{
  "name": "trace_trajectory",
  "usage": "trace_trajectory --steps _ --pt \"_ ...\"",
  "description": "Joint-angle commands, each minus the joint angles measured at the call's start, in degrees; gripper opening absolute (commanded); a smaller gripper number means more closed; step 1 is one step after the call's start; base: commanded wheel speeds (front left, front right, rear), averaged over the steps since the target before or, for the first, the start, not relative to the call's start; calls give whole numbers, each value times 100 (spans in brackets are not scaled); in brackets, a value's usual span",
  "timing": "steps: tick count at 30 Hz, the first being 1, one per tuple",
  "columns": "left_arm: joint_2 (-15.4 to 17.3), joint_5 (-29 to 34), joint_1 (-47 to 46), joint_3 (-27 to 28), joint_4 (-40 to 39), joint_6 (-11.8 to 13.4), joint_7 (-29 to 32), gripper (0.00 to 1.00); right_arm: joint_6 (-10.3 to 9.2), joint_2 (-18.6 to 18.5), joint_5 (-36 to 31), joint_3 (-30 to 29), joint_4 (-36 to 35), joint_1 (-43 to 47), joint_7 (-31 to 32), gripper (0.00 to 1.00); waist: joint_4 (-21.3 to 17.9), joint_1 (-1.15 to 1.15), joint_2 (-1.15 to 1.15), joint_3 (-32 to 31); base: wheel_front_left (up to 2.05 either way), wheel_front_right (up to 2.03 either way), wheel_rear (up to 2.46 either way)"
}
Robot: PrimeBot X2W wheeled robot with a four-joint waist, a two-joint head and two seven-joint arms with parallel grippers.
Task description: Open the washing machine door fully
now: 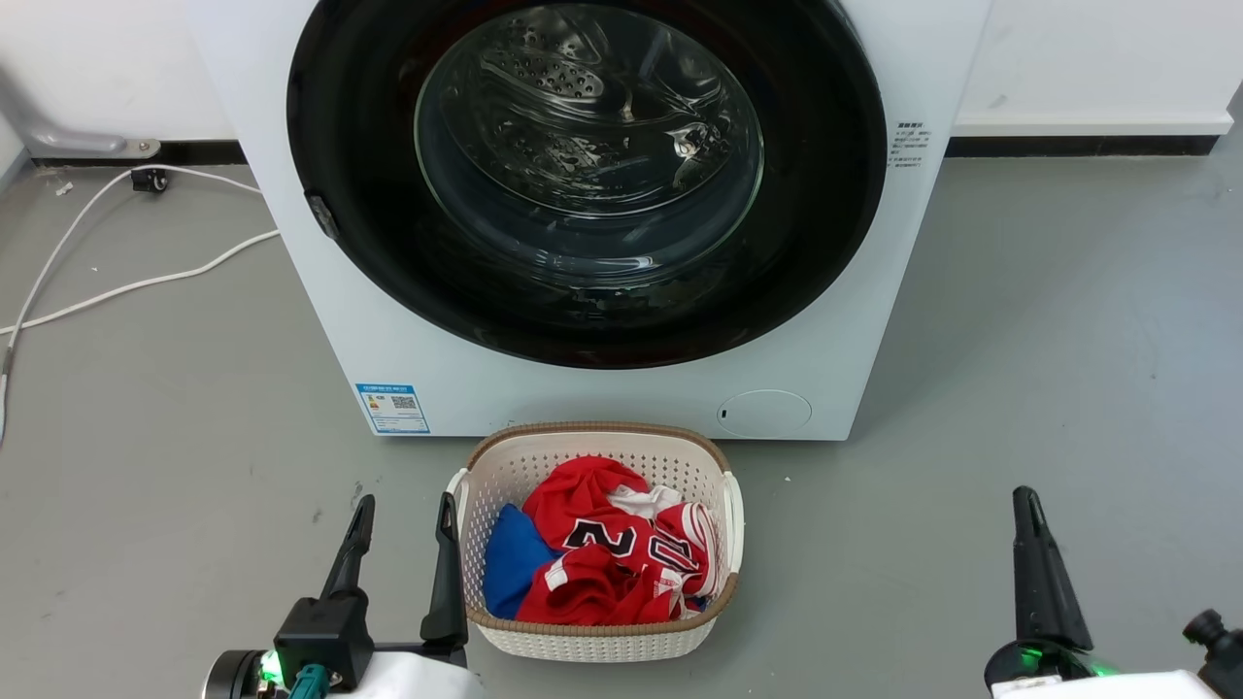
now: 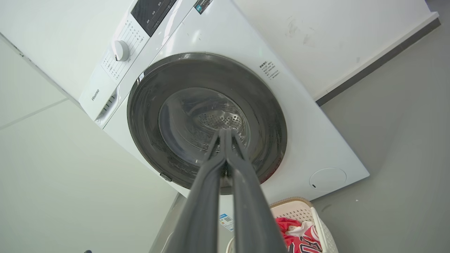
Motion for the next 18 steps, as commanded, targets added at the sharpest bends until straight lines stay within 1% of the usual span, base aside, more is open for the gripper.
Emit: trace_trajectory --steps 1,2,5,9,12,13,16,18 --pt "-10 -14 22 0 6 19 -14 100 0 13 461 33 45 1 -13 0 0 0 0 2 0 0 0" --pt "-10 -20 24 -2 13 21 -14 100 0 7 902 20 97 -31 -14 0 2 0 0 3 0 0 0" --pt "-9 -32 29 -6 24 21 -14 100 0 11 1955 -60 138 -119 -14 0 9 0 0 7 0 0 0" --pt "-9 -57 30 -2 24 34 -14 100 0 11 3272 -157 83 -135 -13 0 14 0 0 12 0 0 0" --pt "-9 -63 34 -6 29 38 -14 100 0 11 4274 -120 -2 -96 -13 0 17 0 0 12 0 0 0" --pt "-9 -61 37 -7 33 40 -14 100 1 11 4706 -99 -60 -73 32 0 15 0 0 10 0 0 0" --pt "-10 -56 49 -1 29 38 -14 100 0 7 5562 -269 -247 21 386 0 4 0 0 9 0 0 0" --pt "-9 -54 53 2 23 40 -14 100 1 7 5917 -454 -334 68 696 0 2 0 0 9 0 0 0"
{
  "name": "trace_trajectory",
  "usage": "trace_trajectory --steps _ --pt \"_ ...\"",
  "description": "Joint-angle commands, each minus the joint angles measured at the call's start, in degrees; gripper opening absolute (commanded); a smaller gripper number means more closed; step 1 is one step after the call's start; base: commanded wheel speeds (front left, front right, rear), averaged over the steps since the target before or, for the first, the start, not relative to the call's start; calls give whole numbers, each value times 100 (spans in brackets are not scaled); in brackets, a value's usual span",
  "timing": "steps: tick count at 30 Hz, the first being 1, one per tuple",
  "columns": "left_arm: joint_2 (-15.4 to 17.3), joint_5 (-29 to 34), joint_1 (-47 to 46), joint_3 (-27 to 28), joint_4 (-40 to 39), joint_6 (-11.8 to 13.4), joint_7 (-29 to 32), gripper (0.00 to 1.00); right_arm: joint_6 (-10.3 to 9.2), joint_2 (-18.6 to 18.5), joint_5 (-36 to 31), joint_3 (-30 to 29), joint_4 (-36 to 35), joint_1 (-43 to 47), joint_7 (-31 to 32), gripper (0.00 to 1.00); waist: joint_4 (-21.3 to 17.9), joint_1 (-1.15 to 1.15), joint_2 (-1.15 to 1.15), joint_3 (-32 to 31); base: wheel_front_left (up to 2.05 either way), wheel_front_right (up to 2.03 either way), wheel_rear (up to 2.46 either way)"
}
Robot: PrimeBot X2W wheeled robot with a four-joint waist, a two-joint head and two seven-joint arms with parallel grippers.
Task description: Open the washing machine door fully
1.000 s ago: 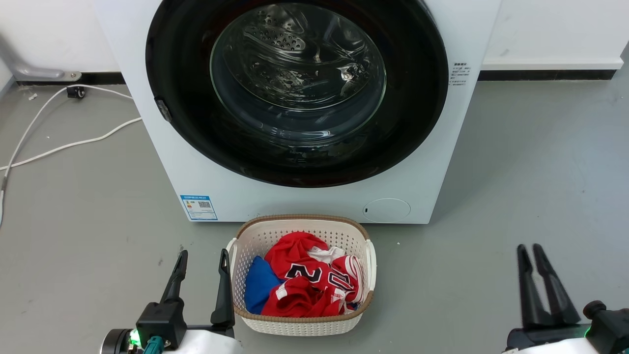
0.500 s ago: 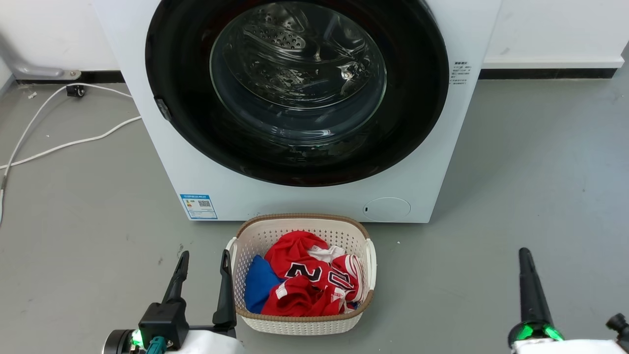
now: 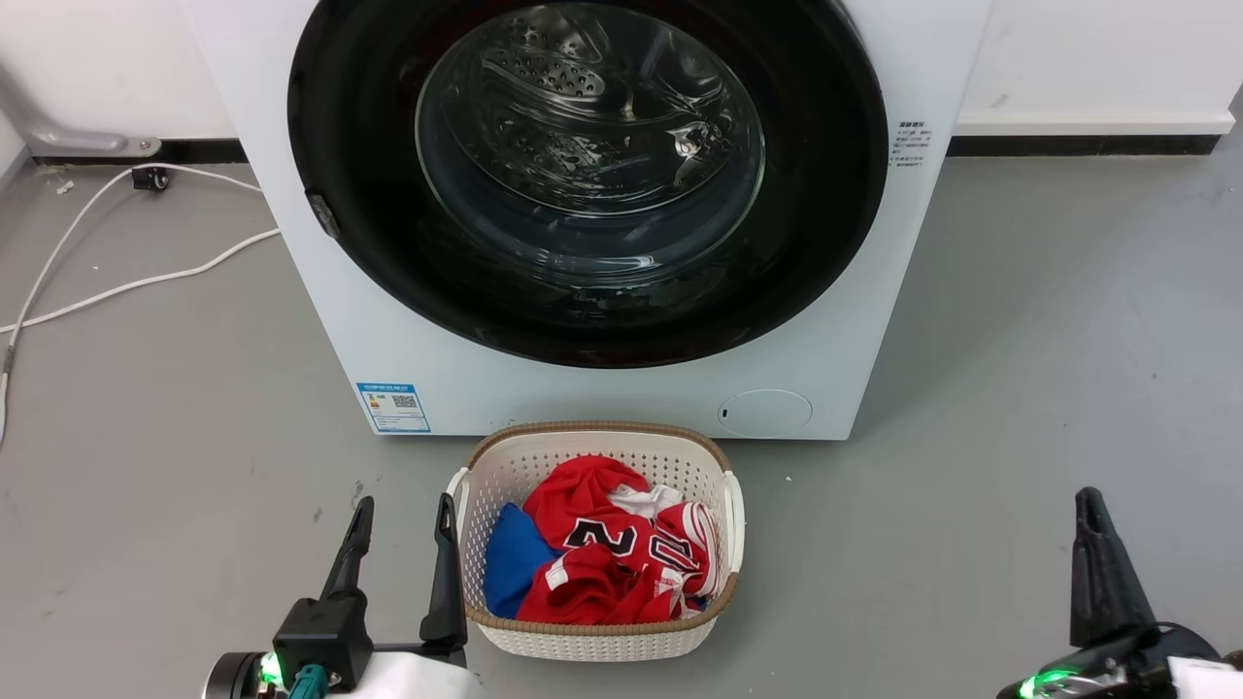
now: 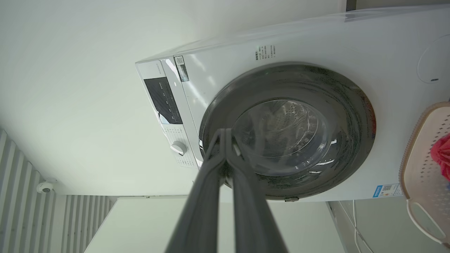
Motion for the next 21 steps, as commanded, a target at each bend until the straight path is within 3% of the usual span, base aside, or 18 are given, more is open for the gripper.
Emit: trace_trajectory --steps 1,8,21 --pt "-8 -8 54 2 -2 6 -14 100 2 2 232 -105 -67 90 239 0 -1 0 0 0 0 0 0" --pt "-8 64 57 17 -25 19 -14 100 2 3 170 -280 -123 246 1091 0 2 0 0 3 0 0 0" --pt "-8 98 32 47 -53 24 -14 100 2 2 -127 -148 -105 210 982 0 15 0 0 58 0 0 0"
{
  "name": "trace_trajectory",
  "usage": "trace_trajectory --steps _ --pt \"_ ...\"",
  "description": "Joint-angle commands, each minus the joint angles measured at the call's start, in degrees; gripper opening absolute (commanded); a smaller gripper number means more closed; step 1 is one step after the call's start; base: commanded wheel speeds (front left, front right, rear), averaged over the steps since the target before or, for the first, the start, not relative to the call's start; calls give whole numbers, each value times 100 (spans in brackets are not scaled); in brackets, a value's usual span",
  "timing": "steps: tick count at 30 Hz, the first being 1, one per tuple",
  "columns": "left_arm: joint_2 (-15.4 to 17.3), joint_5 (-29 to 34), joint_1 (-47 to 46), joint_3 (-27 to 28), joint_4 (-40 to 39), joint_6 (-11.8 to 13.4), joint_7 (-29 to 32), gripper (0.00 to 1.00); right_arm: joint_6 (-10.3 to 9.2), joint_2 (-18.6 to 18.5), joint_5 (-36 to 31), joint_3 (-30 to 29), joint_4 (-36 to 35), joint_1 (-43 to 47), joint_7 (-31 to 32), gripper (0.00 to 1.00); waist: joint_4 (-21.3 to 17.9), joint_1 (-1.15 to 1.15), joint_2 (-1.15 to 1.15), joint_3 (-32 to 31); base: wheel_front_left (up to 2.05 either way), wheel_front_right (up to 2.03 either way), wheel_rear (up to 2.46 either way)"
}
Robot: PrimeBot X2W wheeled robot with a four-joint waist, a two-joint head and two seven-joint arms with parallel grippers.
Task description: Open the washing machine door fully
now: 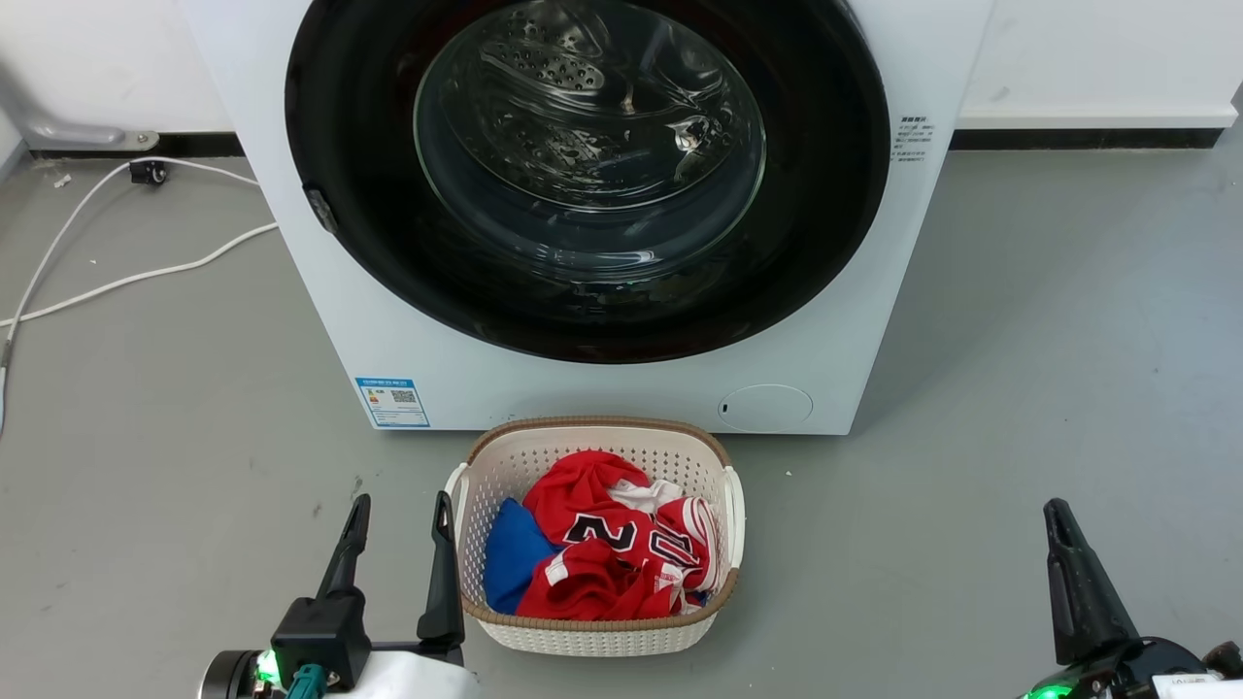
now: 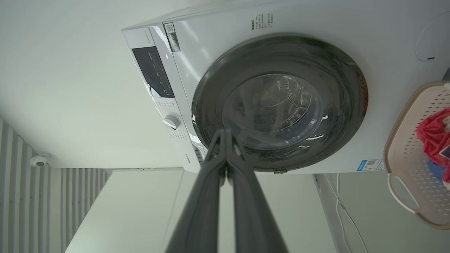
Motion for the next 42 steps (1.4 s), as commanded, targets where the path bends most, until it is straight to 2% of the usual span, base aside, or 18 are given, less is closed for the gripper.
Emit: trace_trajectory --steps 1,7,12,18,23,31,42 --pt "-8 31 30 22 -23 21 -14 100 1 5 -40 -1 -1 -3 -29 0 0 0 0 10 0 0 0" --pt "-8 47 -92 36 -58 16 -14 100 1 5 -238 -174 77 -300 -125 0 16 0 0 161 0 0 0" --pt "-7 81 -263 78 -146 -4 -14 100 1 -68 -282 -654 383 -994 -2 0 21 0 0 489 0 0 0" --pt "-7 136 -610 142 -263 -48 -14 100 1 -450 -239 -1127 1107 -2322 319 0 46 0 0 1077 0 0 0" --pt "-8 164 -939 196 -367 -80 -14 100 1 -846 -131 -1245 1729 -3499 756 0 98 0 0 1670 0 0 0" --pt "-7 97 -1501 172 -540 -38 -14 100 1 -1562 -316 -1059 2761 -5225 1294 0 253 0 0 2491 0 0 0" --pt "-8 152 -2034 164 -711 -77 -14 100 1 -2066 -691 -364 3777 -7061 1931 0 395 0 0 3310 0 0 0"
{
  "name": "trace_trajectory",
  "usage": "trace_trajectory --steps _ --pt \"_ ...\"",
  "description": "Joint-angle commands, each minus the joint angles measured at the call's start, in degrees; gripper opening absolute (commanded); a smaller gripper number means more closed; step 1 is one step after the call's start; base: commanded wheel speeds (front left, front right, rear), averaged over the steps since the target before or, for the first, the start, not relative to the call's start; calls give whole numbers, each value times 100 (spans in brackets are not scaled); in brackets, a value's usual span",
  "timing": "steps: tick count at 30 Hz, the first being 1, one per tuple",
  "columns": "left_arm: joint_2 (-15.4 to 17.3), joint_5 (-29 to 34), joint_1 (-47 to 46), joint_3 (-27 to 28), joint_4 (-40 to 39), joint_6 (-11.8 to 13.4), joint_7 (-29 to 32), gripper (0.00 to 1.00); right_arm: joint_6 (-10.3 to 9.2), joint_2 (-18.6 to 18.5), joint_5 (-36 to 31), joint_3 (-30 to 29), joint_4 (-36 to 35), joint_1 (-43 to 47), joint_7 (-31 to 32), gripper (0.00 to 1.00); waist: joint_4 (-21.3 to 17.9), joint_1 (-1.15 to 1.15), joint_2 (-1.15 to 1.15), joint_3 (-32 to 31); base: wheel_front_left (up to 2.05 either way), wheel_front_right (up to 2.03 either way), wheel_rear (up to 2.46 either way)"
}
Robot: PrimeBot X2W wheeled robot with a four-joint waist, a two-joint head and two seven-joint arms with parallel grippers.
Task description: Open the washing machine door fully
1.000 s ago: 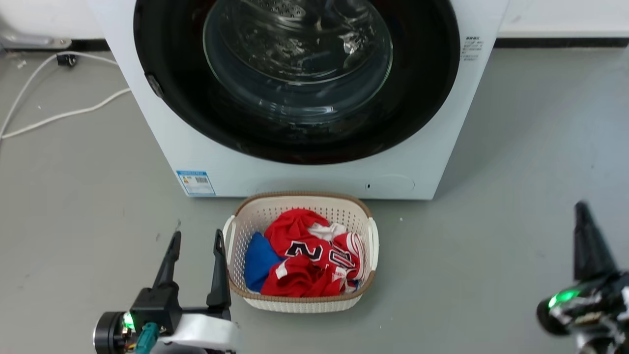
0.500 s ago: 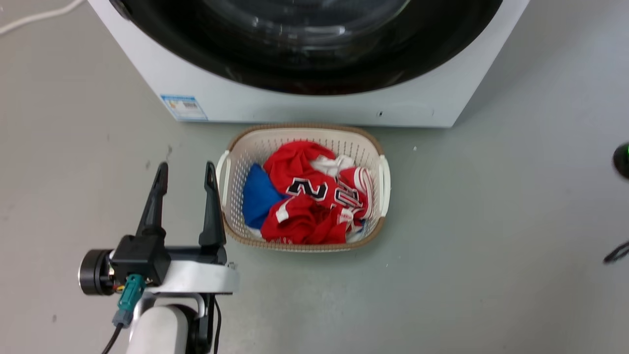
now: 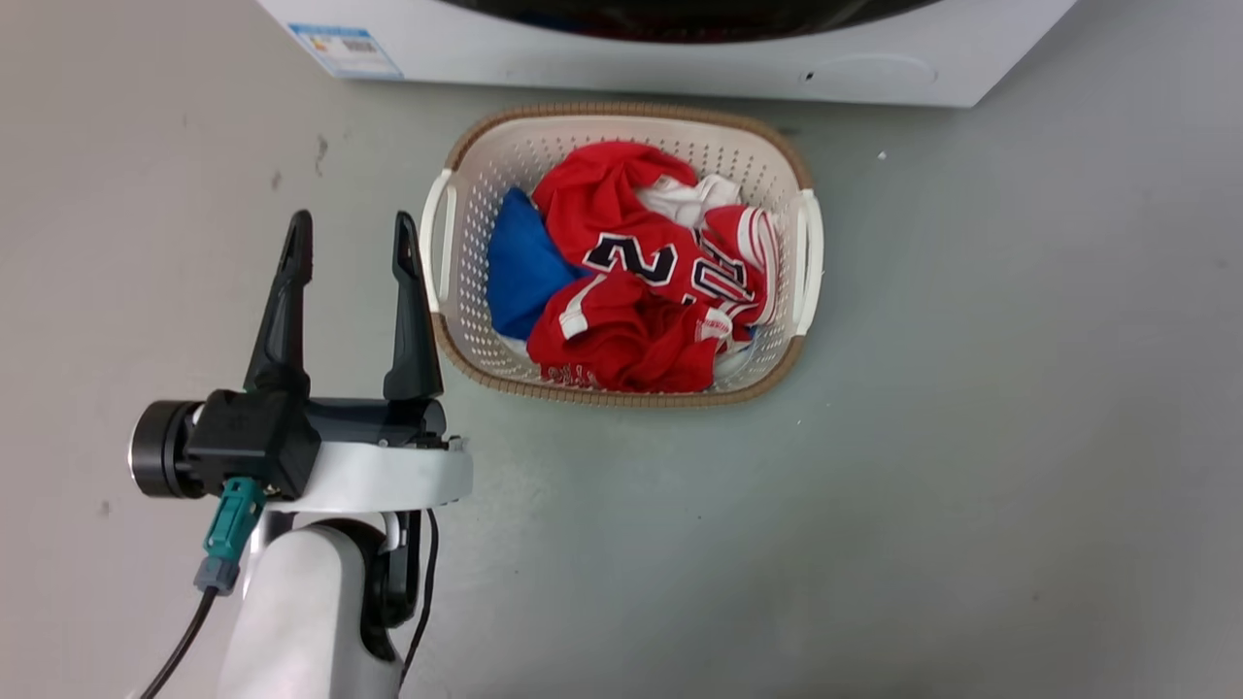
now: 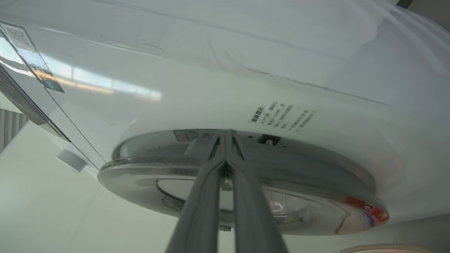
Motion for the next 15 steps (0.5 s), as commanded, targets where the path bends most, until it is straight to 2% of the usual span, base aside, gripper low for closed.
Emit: trace_trajectory --steps 1,7,15 --pt "-8 14 -95 3 -37 11 -14 100 2 -61 -60 95 69 -180 81 0 86 -1 0 180 0 0 0" --pt "-9 -45 -195 -36 -29 31 -14 100 2 -128 -266 435 339 -657 359 0 163 -1 0 365 0 0 0" --pt "-8 -106 -300 -103 -13 63 -14 100 2 15 -571 915 566 -1154 630 0 227 -1 0 498 0 0 0"
